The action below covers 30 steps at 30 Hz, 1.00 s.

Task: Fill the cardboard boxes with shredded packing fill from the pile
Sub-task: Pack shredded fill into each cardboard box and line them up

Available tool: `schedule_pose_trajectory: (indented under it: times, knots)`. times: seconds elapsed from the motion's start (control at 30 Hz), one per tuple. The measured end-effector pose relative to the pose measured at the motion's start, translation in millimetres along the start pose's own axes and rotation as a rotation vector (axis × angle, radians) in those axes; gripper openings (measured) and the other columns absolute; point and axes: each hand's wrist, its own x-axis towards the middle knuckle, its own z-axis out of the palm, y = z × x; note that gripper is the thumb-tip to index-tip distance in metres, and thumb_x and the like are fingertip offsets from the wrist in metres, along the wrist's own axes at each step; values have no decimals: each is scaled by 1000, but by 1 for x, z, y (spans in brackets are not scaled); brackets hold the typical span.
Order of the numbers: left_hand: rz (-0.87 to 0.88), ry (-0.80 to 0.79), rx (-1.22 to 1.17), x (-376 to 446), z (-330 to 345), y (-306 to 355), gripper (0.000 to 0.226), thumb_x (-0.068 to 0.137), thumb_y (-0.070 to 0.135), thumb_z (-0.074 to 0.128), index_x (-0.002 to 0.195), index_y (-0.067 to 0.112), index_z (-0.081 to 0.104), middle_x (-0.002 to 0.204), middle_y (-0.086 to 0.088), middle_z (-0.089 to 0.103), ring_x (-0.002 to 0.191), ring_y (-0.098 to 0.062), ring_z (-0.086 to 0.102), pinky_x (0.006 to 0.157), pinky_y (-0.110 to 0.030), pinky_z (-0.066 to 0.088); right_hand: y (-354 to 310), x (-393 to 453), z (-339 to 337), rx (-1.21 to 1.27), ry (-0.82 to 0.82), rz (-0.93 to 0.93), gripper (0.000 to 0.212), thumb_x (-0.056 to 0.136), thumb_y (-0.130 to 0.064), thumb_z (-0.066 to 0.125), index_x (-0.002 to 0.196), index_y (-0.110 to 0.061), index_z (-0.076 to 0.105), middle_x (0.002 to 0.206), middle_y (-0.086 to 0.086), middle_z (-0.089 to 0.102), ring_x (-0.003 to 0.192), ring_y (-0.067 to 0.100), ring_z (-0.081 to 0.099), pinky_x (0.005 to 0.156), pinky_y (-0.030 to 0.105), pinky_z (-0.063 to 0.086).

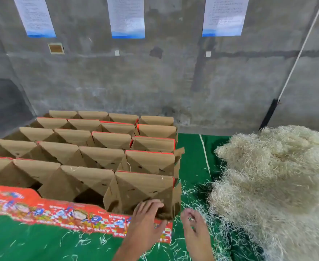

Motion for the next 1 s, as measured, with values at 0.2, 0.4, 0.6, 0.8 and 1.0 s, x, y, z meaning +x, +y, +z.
schedule_pose_trajectory:
  times: [0.2, 0.4, 0.6, 0.8, 1.0]
  knots:
    - [-3, -82, 238, 10, 8, 7, 36, 92, 34, 55, 128, 31, 59, 127, 13, 63, 120, -11, 52, 113, -35, 25, 0, 31, 37, -12, 46, 135, 24, 96, -34, 61, 117, -27, 53, 103, -14, 68, 94, 4, 66, 87, 30, 53]
    - [11, -3, 225, 0, 8, 8, 32, 104, 40, 41, 127, 39, 63, 123, 21, 65, 109, -7, 54, 100, -31, 32, 19, 52, 35, -171, 77, 133, 25, 96, -4, 53, 105, -27, 59, 86, -24, 60, 76, 0, 60, 57, 8, 46]
    - [81, -3, 134, -16, 9, 22, 30, 101, 33, 51, 126, 40, 65, 126, 25, 64, 111, -5, 54, 95, -33, 37, 30, 38, 9, -68, 131, 163, 48, 94, 8, 51, 117, -32, 67, 89, -34, 63, 64, -9, 61, 53, 10, 51]
    - [251, 26, 28, -45, 39, 59, 27, 92, 29, 65, 117, 39, 70, 116, 23, 69, 103, -8, 62, 87, -34, 48, 60, -4, -47, -109, 329, 189, 43, 97, -3, 53, 133, -25, 61, 115, -3, 71, 60, 0, 60, 48, 13, 47]
    - [244, -120, -13, -53, 67, 74, 57, 99, 70, 20, 134, 42, 55, 148, 18, 47, 138, -8, 38, 111, -41, 29, 67, 5, -59, -499, 199, 93, 45, 93, -13, 63, 136, -17, 50, 150, 10, 42, 126, 31, 54, 96, 37, 50]
